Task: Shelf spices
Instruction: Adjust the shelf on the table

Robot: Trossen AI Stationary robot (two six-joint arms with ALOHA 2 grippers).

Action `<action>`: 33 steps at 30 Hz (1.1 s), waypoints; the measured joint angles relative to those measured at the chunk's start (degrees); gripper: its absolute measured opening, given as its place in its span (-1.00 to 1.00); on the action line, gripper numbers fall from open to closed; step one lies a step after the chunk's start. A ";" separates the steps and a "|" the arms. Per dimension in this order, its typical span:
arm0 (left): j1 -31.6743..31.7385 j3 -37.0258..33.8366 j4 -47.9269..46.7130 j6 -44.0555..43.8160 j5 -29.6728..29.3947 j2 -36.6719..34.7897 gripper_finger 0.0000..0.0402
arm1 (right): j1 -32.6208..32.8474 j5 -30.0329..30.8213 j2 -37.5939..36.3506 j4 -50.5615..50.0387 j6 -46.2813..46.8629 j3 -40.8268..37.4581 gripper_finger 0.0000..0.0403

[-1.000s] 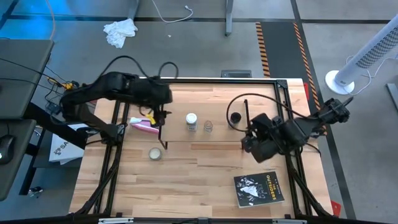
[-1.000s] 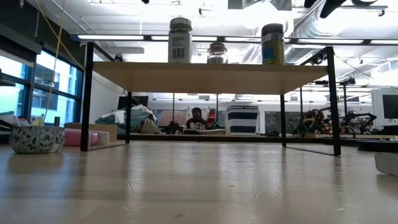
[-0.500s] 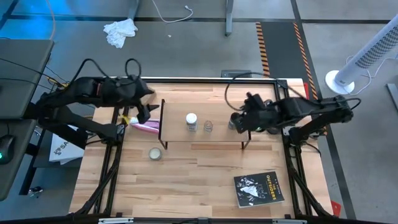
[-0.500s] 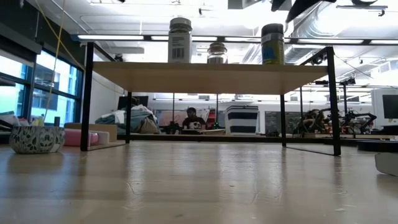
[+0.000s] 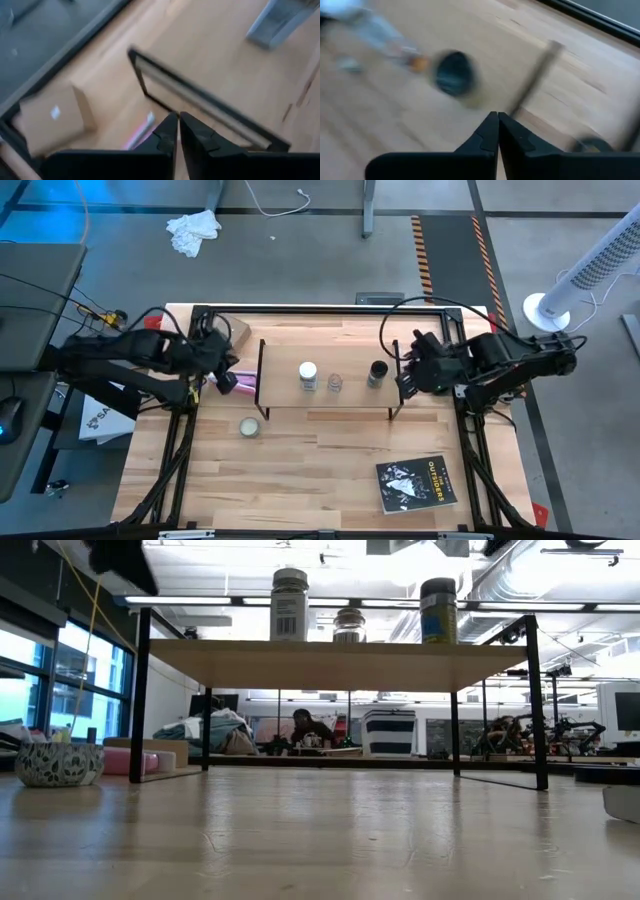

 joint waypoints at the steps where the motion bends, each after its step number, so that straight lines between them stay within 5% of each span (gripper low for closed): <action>1: -0.06 -1.59 -0.25 -1.94 0.48 -0.45 -0.93 | 0.14 0.18 0.03 -3.24 2.74 0.00 -0.99; 11: -0.04 -14.79 -1.43 -14.74 4.90 -1.98 -1.00 | -0.95 -0.31 -2.70 0.86 15.34 -9.16 -1.00; 23: 0.35 -19.95 8.94 -16.26 5.66 -1.21 -1.00 | 3.17 -2.49 -2.74 7.16 26.52 -21.05 -1.00; 33: 3.59 -20.30 18.83 -11.16 7.89 6.08 -1.00 | 8.20 0.77 -2.74 10.17 39.87 -26.81 -1.00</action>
